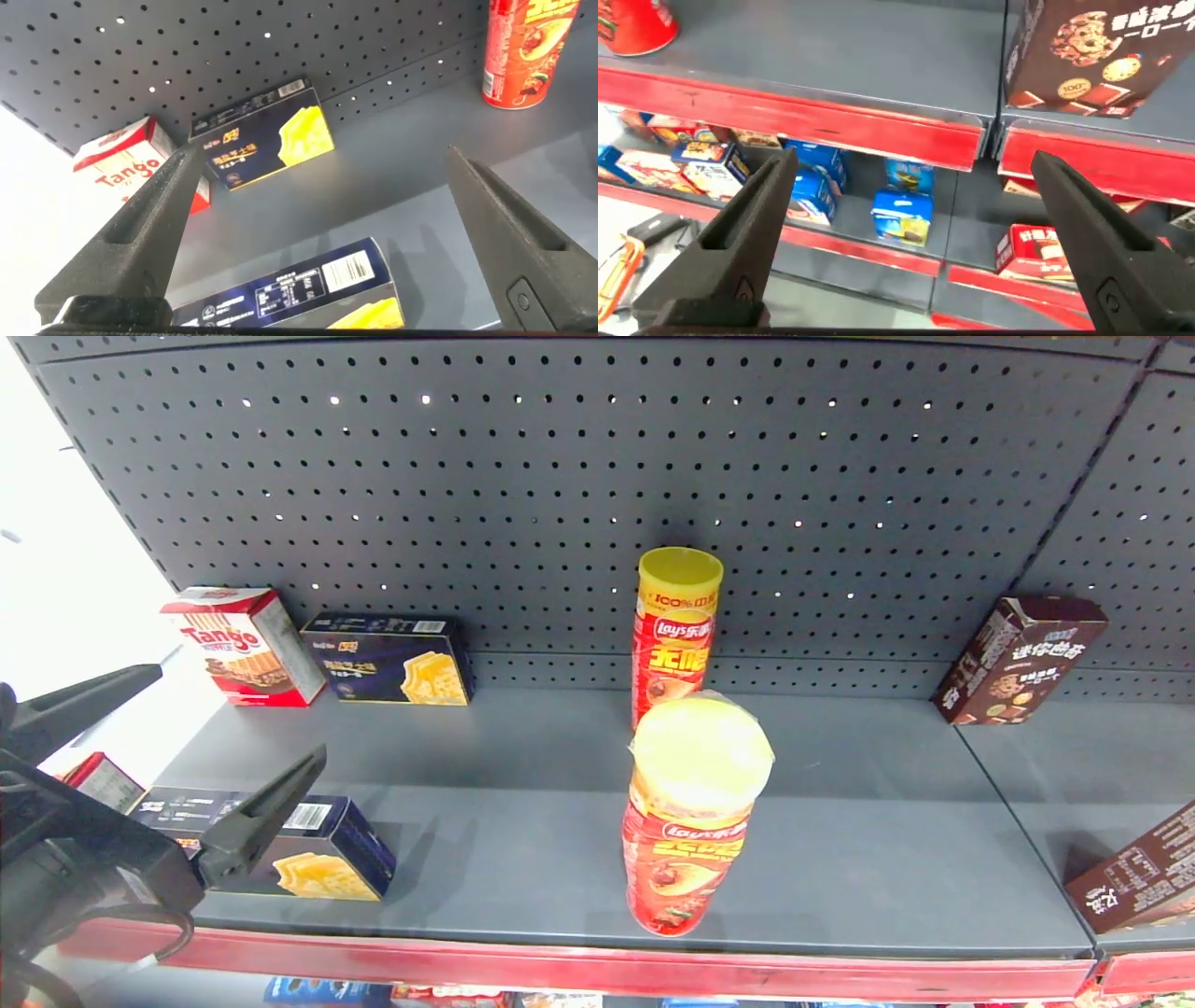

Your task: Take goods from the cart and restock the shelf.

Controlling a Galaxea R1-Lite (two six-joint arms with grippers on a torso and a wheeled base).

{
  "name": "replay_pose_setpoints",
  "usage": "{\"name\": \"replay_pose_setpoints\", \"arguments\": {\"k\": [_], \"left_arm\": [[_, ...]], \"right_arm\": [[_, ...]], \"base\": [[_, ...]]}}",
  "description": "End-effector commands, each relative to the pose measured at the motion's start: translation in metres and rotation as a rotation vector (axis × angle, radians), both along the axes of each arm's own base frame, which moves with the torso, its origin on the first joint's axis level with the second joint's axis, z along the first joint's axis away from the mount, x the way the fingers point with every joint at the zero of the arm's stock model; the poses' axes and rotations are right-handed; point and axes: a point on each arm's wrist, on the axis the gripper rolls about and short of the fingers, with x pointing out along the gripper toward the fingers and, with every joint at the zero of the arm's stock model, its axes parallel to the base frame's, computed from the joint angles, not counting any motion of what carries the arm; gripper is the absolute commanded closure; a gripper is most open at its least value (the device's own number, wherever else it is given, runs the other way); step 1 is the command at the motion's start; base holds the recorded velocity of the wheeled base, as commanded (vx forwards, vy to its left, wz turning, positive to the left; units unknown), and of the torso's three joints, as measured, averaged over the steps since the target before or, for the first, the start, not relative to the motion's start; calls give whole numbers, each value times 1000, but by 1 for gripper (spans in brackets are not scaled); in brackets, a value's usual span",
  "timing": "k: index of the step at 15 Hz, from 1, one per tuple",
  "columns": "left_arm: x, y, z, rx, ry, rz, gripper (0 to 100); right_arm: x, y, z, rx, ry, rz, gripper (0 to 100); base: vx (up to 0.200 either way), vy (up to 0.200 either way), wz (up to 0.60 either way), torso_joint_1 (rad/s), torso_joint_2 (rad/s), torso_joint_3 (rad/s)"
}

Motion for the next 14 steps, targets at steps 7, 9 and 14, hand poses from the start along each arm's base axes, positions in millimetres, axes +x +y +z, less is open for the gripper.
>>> {"name": "replay_pose_setpoints", "arguments": {"k": [7, 9, 14], "left_arm": [[-1, -1, -4, 7, 13, -6, 0], [-3, 0, -6, 7, 13, -4, 0], [-10, 4, -12, 6, 16, -5, 0]], "right_arm": [[-1, 2, -1, 7, -4, -143, 0], [-1, 2, -1, 2, -3, -144, 0], [-1, 2, -1, 7, -6, -161, 0]], "base": [[0, 0, 0, 0, 0, 0], [0, 0, 0, 0, 0, 0], [0, 0, 0, 0, 0, 0]]}}
